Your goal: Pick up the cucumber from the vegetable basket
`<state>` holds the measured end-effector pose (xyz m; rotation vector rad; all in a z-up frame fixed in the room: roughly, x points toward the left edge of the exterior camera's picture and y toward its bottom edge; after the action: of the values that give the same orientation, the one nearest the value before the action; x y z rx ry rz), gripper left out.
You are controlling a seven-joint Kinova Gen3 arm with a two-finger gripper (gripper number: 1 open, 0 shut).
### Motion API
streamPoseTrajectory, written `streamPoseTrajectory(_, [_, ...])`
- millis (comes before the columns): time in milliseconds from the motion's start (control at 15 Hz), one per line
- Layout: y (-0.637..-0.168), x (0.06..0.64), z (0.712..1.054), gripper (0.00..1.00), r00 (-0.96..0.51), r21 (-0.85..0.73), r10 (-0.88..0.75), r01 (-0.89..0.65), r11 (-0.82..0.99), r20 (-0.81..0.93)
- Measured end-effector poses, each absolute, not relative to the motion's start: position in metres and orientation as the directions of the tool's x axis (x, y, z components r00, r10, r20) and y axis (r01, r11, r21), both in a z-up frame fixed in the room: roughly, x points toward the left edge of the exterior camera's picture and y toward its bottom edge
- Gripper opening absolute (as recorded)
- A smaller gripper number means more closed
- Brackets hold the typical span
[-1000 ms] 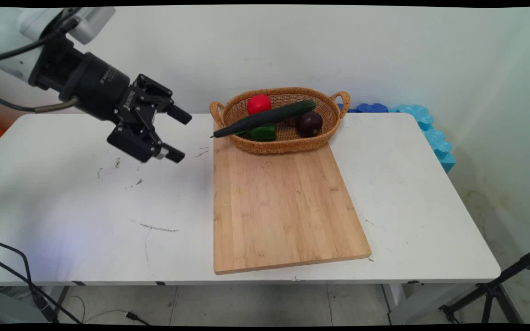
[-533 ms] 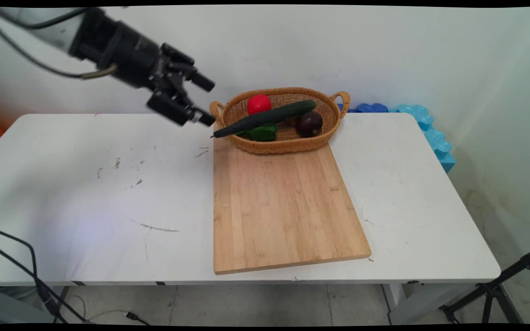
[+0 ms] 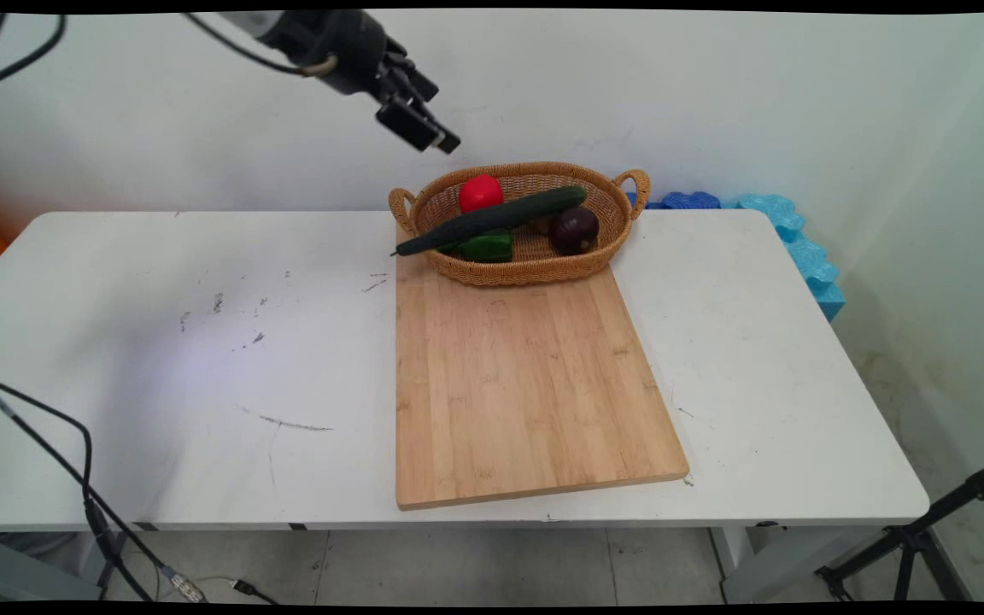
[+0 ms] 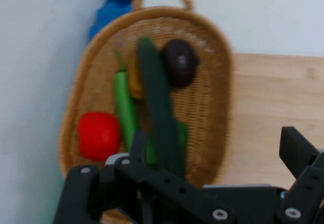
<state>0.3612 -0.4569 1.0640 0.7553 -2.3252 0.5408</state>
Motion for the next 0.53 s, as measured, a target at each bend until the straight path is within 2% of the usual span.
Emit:
streamPoseTrajectory(267, [-0.499, 0.358, 1.046, 1.00, -0.636, -0.207, -0.432, -0.683, 0.700, 0.640])
streamPoseTrajectory(533, [-0.538, 0.354, 1.013, 1.00, -0.624, -0.210, -0.501, -0.727, 0.654, 0.599])
